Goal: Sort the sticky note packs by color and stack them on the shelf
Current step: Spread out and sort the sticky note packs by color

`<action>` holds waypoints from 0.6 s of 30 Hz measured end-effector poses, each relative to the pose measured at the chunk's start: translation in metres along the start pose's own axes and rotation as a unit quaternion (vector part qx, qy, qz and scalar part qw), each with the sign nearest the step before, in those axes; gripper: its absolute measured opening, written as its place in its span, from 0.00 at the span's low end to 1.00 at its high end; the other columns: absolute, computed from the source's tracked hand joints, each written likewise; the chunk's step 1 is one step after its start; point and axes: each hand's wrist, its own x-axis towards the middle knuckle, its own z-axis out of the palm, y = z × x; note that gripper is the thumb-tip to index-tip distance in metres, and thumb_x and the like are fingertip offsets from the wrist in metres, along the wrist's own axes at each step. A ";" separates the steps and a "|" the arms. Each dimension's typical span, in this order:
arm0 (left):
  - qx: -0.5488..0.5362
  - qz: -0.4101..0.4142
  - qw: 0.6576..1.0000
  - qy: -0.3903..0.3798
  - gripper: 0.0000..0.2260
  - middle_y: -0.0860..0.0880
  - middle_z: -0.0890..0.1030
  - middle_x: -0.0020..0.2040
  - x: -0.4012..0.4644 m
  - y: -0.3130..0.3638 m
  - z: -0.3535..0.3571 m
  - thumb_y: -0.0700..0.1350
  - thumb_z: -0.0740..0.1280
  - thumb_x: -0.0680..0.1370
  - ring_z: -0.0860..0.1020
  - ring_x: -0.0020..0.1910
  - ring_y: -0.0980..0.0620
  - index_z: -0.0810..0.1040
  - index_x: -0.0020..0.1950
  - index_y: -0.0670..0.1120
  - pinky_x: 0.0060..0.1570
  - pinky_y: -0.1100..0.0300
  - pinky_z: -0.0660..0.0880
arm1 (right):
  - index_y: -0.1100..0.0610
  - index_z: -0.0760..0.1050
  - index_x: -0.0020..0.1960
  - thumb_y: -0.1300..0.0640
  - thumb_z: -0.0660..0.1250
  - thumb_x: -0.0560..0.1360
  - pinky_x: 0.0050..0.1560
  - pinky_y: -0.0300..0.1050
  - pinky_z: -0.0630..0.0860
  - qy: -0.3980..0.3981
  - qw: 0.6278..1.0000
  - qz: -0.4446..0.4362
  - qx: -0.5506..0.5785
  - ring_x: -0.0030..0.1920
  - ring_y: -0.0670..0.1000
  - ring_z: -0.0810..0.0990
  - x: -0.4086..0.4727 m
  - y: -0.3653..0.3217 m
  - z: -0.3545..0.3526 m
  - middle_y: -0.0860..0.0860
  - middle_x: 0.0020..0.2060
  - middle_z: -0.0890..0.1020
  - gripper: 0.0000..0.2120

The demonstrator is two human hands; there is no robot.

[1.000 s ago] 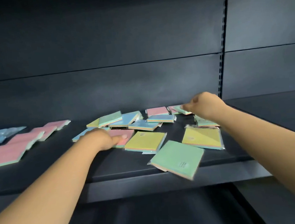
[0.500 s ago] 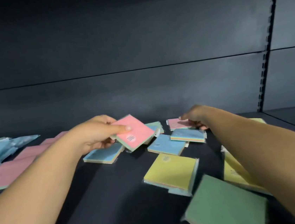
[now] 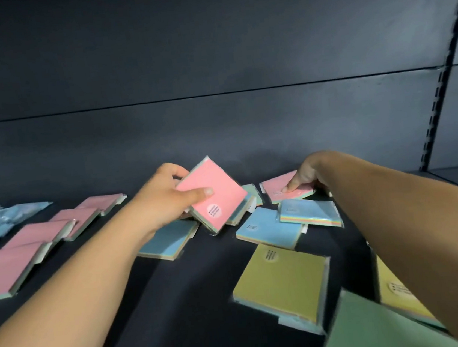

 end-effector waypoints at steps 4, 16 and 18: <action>0.009 0.010 0.999 0.037 0.13 0.47 0.80 0.45 0.001 0.000 -0.006 0.45 0.73 0.71 0.77 0.41 0.50 0.68 0.44 0.52 0.44 0.54 0.74 | 0.67 0.59 0.72 0.52 0.66 0.76 0.69 0.49 0.61 0.024 0.993 -0.025 0.110 0.71 0.58 0.64 0.006 0.009 0.003 0.60 0.71 0.64 0.32; -0.008 0.134 0.976 0.173 0.15 0.56 0.79 0.40 -0.049 0.031 -0.034 0.40 0.74 0.69 0.77 0.37 0.58 0.70 0.43 0.54 0.33 0.66 0.73 | 0.60 0.71 0.41 0.58 0.64 0.78 0.19 0.31 0.70 0.076 0.871 -0.168 0.456 0.21 0.47 0.76 -0.055 0.036 -0.002 0.56 0.32 0.76 0.08; -0.040 0.141 0.970 0.194 0.14 0.55 0.81 0.36 -0.068 0.032 -0.047 0.40 0.74 0.69 0.78 0.31 0.58 0.70 0.42 0.53 0.26 0.68 0.71 | 0.61 0.71 0.47 0.59 0.64 0.78 0.21 0.32 0.73 0.049 0.850 -0.196 0.486 0.26 0.49 0.77 -0.074 0.030 -0.001 0.56 0.35 0.77 0.05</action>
